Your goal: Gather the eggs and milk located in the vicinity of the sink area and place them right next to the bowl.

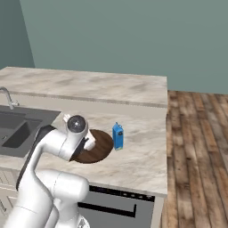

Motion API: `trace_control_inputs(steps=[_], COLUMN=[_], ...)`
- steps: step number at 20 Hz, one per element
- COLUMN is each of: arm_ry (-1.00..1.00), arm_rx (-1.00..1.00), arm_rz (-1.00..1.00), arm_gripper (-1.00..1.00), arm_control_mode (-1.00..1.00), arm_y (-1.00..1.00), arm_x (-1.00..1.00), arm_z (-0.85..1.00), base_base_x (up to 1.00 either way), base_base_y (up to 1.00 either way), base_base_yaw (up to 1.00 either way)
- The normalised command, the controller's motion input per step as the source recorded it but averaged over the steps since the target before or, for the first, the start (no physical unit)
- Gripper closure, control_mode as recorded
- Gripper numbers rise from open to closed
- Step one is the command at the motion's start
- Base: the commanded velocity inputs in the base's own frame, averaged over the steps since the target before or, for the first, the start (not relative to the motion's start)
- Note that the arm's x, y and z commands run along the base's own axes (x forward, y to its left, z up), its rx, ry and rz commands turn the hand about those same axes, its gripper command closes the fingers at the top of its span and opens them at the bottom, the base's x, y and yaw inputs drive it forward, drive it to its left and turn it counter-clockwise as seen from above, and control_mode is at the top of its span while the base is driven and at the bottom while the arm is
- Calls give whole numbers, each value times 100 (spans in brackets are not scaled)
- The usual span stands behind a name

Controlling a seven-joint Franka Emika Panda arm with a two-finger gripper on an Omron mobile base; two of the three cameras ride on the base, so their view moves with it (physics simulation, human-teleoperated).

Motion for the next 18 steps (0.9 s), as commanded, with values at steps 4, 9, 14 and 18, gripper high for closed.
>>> trace_control_inputs(steps=[4,9,14,18], arm_ry=[-5,0,14,31], arm_rx=[7,1,0,-12], arm_rz=[0,0,2,1], arm_gripper=[100,100,100,100], arm_control_mode=[-100,-100,-100,-100], arm_y=[-100,-100,-76,-43], arm_x=[-10,0,11,42], arm_z=[3,22,35,15], base_base_x=[0,0,0,0], base_base_y=[0,0,0,0], base_base_yaw=[0,0,0,0])
